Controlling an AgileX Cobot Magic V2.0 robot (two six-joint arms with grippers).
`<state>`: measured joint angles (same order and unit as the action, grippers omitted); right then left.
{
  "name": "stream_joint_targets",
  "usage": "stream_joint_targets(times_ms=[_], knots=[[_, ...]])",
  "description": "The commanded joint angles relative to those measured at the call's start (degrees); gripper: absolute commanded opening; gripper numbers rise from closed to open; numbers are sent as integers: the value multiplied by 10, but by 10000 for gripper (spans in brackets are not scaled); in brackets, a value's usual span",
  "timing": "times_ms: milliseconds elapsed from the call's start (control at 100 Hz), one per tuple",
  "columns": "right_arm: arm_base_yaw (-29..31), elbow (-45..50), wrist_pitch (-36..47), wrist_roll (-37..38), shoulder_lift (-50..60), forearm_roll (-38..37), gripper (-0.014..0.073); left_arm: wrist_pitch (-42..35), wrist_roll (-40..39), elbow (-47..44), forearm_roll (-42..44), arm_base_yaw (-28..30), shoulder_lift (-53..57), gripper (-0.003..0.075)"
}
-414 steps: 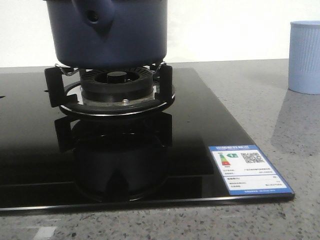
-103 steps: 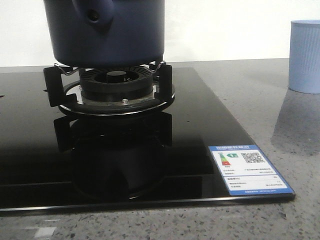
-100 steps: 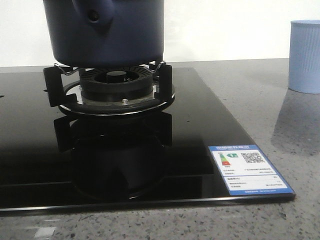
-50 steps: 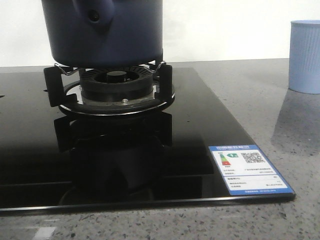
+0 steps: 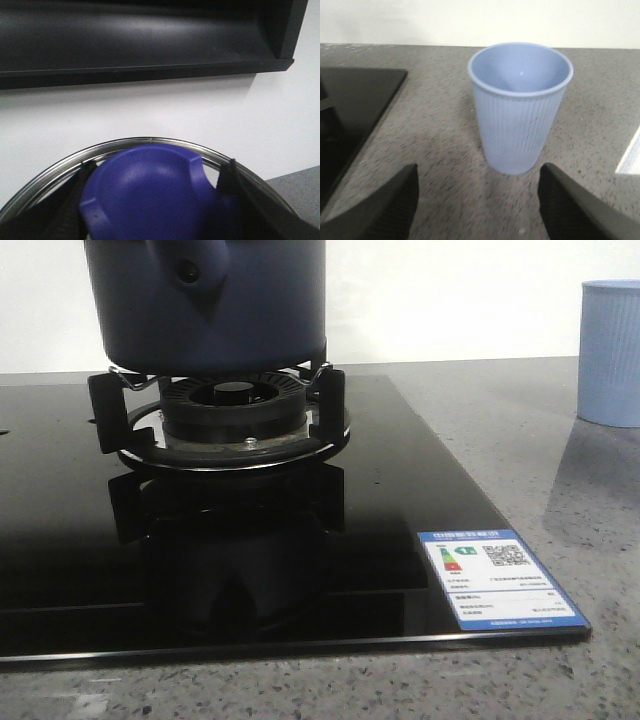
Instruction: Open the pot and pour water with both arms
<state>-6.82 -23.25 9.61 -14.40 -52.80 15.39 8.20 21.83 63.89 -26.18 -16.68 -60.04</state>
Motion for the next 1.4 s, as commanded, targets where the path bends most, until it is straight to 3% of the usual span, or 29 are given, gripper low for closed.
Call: stream_joint_targets(times_ms=[0, 160, 370, 880, 970, 1190, 1390], knots=[[0, -13, 117, -6, -48, -3, 463, -47, -1, 20, -3, 7, 20, 356], [0, -13, 234, -6, -151, -3, 472, -46, -1, 20, -3, 7, 23, 356], [0, -14, 341, -5, -240, -3, 601, -45, -1, 20, -3, 7, 23, 356], [11, -130, 373, -4, -374, 24, 597, -45, -1, 20, -3, 7, 23, 356], [14, -133, 373, -4, -374, 24, 548, -45, -1, 20, -3, 7, 23, 356], [14, -133, 372, -4, -371, 24, 295, -45, -1, 20, -3, 7, 23, 356], [13, -134, 317, -4, -320, -4, 280, -43, -1, 20, -3, 7, 23, 356]])
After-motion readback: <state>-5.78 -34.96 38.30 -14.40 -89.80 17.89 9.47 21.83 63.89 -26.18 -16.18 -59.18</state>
